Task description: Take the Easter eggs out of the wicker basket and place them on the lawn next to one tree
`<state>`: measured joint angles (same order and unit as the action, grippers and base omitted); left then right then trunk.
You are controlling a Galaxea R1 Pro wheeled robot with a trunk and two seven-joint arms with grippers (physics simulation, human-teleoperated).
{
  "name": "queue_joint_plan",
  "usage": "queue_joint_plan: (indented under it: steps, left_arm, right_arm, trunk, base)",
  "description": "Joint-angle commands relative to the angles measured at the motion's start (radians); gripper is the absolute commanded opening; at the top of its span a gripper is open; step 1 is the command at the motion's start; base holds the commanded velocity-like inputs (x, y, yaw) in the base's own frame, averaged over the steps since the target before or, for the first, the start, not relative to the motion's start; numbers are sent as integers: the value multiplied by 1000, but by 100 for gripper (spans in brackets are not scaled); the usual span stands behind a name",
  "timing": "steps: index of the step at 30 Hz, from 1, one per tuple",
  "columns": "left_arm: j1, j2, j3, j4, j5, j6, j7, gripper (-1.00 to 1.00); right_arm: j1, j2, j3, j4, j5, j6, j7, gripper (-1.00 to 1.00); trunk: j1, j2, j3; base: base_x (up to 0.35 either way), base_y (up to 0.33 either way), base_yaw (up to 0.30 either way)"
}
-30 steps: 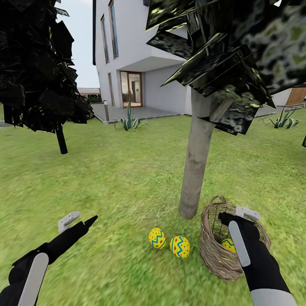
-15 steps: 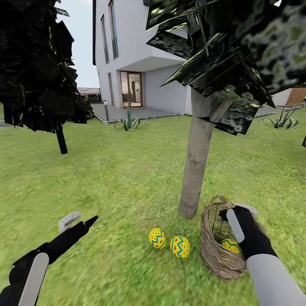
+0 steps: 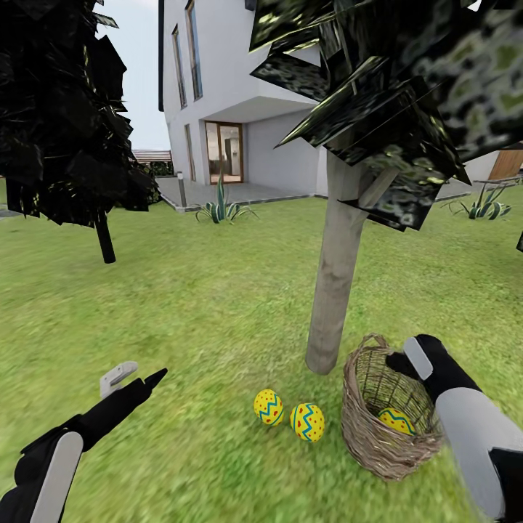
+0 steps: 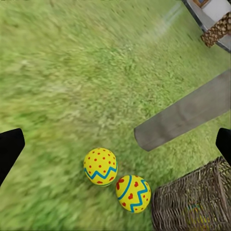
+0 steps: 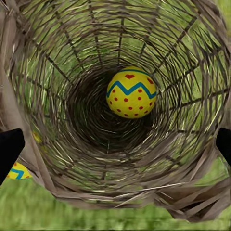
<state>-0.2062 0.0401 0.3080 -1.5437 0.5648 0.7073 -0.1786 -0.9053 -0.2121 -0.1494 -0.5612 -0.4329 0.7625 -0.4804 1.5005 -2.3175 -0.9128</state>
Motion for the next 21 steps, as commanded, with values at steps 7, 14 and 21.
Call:
queue_joint_plan:
  steps: [7,14,21]
  left_arm:
    - [-1,1,8,-9,5,8,-5,100]
    - [-1,1,7,-56,6,10,-5,100]
    - [-1,1,5,-64,6,11,-5,100]
  right_arm:
    - [-49,-25,1,101,-29,25,25,100]
    - [-59,-48,1,112,-30,46,29,100]
    - [-60,-49,9,115,-31,48,35,100]
  trunk:
    - [0,0,-1]
    - [11,-21,-10]
    - [38,-70,-32]
  base:
    - [0,0,0]
    - [0,0,0]
    - [0,0,0]
